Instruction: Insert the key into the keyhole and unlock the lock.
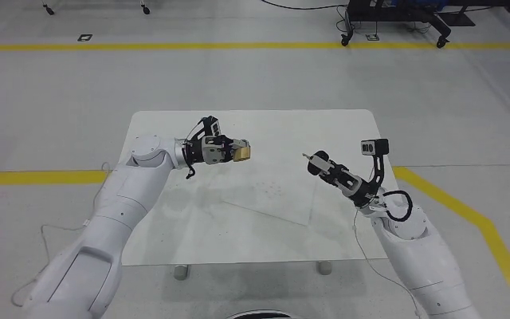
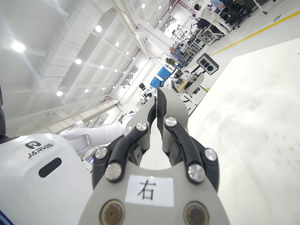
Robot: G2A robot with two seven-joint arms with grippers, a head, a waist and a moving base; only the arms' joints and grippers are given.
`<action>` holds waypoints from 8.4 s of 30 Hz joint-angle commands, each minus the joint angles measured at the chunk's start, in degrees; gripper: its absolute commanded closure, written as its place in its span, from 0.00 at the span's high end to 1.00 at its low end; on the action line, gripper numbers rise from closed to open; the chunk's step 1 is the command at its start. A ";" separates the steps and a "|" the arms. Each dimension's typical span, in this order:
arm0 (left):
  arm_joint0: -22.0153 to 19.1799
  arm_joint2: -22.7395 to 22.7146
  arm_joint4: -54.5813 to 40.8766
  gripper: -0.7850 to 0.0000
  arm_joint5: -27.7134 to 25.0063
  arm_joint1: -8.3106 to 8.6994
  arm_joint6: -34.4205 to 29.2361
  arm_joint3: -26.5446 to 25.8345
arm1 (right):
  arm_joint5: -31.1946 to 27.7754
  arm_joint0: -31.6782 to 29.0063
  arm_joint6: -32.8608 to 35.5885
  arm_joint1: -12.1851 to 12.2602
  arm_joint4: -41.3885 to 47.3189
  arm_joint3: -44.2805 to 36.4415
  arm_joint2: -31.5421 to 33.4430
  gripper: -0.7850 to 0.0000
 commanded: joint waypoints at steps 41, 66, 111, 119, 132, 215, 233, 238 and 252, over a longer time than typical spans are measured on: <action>1.43 2.21 1.67 0.00 7.05 -2.98 34.12 -8.34 | 15.47 5.36 -0.10 -1.35 -0.09 0.04 -9.43 0.00; 6.71 1.08 1.66 0.00 9.31 -4.09 44.03 -15.68 | 14.80 5.69 -9.87 -1.83 -7.19 -2.77 -8.55 0.00; 7.96 0.77 -0.14 0.00 10.64 -4.23 44.08 -16.44 | 26.02 -8.00 -38.71 -1.66 -98.80 -22.04 -13.12 0.00; 7.33 -0.48 0.67 0.00 18.78 -3.75 39.97 -15.28 | 22.74 -7.47 -42.10 -0.31 -130.20 -25.48 -13.74 0.00; 8.68 -2.32 9.74 0.00 24.88 -1.88 36.69 -19.73 | 23.70 -8.77 -48.60 1.16 -160.99 -23.13 -16.59 0.00; 10.51 -0.16 17.36 0.00 32.26 -1.63 33.38 -25.44 | 22.34 -1.37 -31.43 -3.25 -167.55 -14.71 -22.92 0.00; 11.56 -2.77 13.15 0.00 29.05 -1.99 38.48 -25.79 | 24.84 -3.05 -30.76 -3.36 -165.12 -16.36 -20.56 0.00; 13.12 -2.81 15.98 0.00 27.42 -1.98 43.55 -28.38 | 26.34 -3.39 -29.68 -3.34 -168.22 -16.23 -20.23 0.00; 15.59 -2.87 19.66 0.00 31.73 -1.57 44.93 -33.98 | 26.75 -1.97 -22.76 -4.75 -173.70 -14.30 -23.65 0.00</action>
